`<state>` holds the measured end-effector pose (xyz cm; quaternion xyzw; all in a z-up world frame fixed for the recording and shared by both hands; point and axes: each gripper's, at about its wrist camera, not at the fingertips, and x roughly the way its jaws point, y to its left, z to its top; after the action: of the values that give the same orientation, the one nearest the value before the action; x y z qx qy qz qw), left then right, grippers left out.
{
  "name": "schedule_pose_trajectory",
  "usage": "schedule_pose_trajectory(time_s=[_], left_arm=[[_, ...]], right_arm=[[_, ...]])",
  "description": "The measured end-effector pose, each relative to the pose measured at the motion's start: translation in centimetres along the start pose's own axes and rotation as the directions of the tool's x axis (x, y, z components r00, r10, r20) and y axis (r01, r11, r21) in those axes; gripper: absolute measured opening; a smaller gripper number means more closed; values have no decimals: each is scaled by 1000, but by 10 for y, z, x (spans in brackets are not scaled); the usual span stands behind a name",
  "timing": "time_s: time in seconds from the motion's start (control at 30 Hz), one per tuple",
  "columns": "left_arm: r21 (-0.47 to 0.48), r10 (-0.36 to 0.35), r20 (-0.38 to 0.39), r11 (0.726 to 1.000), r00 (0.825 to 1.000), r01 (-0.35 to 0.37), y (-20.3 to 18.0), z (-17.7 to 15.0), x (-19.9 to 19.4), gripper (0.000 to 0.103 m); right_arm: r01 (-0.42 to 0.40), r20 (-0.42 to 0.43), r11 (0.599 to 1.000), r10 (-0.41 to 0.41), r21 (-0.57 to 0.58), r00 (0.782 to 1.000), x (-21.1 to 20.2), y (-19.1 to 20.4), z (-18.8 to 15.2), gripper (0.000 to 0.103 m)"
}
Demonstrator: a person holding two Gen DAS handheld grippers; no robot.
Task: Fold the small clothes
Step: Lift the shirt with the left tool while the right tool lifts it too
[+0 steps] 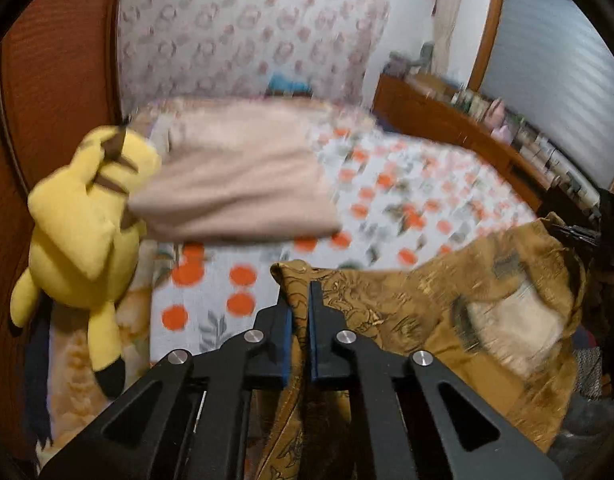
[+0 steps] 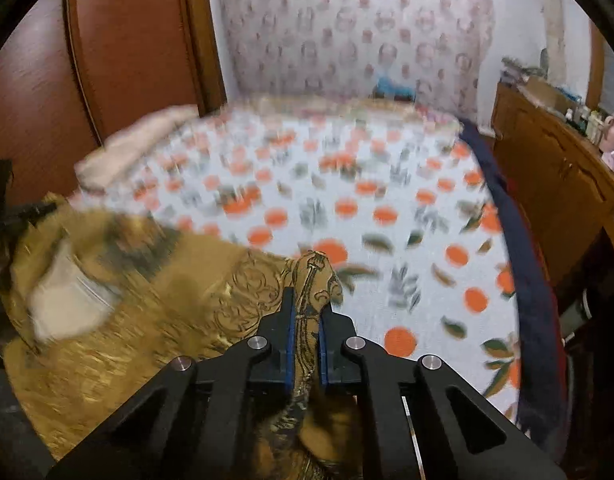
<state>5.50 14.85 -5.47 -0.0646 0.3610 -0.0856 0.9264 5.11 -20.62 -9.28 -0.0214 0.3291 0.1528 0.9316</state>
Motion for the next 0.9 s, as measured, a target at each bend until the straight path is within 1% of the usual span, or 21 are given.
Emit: schedule_pose_trajectory(time_s=[0.03,0.07,0.13,0.2,0.23,0.27,0.3,0.37,0.4,0.43,0.53,0.57,0.6,0.63,0.67,0.7,0.73,0.77,0.83,0.87,0.9], left_arm=[[-1,-6,22,1000,1000,6,-2,4,-8,7],[7,-21,47,1000,999,21,-6,10,-17,7],[21,-58,105,998,993,56,-13,21,-37,7],[39,-90,166,996,982,85,-22,32,-60,7],[49,-95,193,995,977,87,-26,36,-71,7],[61,-99,233,994,967,87,-31,40,-87,7],[64,-104,259,994,960,90,-34,42,-96,6],[72,-111,330,993,937,92,-41,48,-123,6],[77,-106,353,993,930,84,-43,52,-131,6],[83,-99,386,994,917,72,-45,59,-142,6],[87,-111,447,993,888,81,-45,80,-167,6],[91,-118,472,992,874,84,-46,90,-178,6],[93,-121,485,992,866,86,-45,95,-184,6],[98,-124,508,991,853,86,-46,102,-193,6],[103,-127,520,991,845,85,-47,107,-199,6],[107,-124,532,991,837,78,-48,112,-205,6],[111,-117,542,992,832,67,-49,117,-207,6],[117,-101,556,992,825,43,-51,125,-208,6],[108,-82,566,994,820,24,-48,138,-200,6],[93,-72,565,995,822,24,-45,149,-190,6],[85,-60,564,996,823,14,-43,155,-181,6]], right_arm=[[-2,68,1000,1,8,998,-23,0,9,8],[0,101,1000,0,1,995,-36,1,15,8],[2,156,1000,1,-16,988,-59,4,25,8],[-5,210,1000,11,-29,978,-84,6,37,8],[-5,210,1000,11,-29,978,-84,6,37,8],[-5,234,999,14,-36,972,-96,7,41,7],[-1,287,999,15,-49,958,-123,9,46,7],[1,331,998,17,-56,944,-148,10,53,7],[18,350,998,6,-64,937,-158,10,56,7],[35,367,997,-6,-71,930,-168,11,60,7],[41,419,997,-12,-60,908,-197,6,75,7],[43,444,997,-13,-59,896,-209,5,81,7],[43,465,997,-10,-60,885,-220,4,86,7],[41,484,997,-6,-62,875,-231,4,90,7],[43,504,997,-5,-63,864,-242,5,95,7],[43,504,997,-5,-63,864,-242,5,95,7],[55,540,995,-5,-78,842,-260,7,104,7],[63,553,994,-5,-86,833,-263,9,108,7],[73,561,993,-9,-91,828,-264,9,114,7],[99,565,991,-28,-95,825,-256,8,132,7],[106,558,990,-37,-92,829,-247,6,143,7]])
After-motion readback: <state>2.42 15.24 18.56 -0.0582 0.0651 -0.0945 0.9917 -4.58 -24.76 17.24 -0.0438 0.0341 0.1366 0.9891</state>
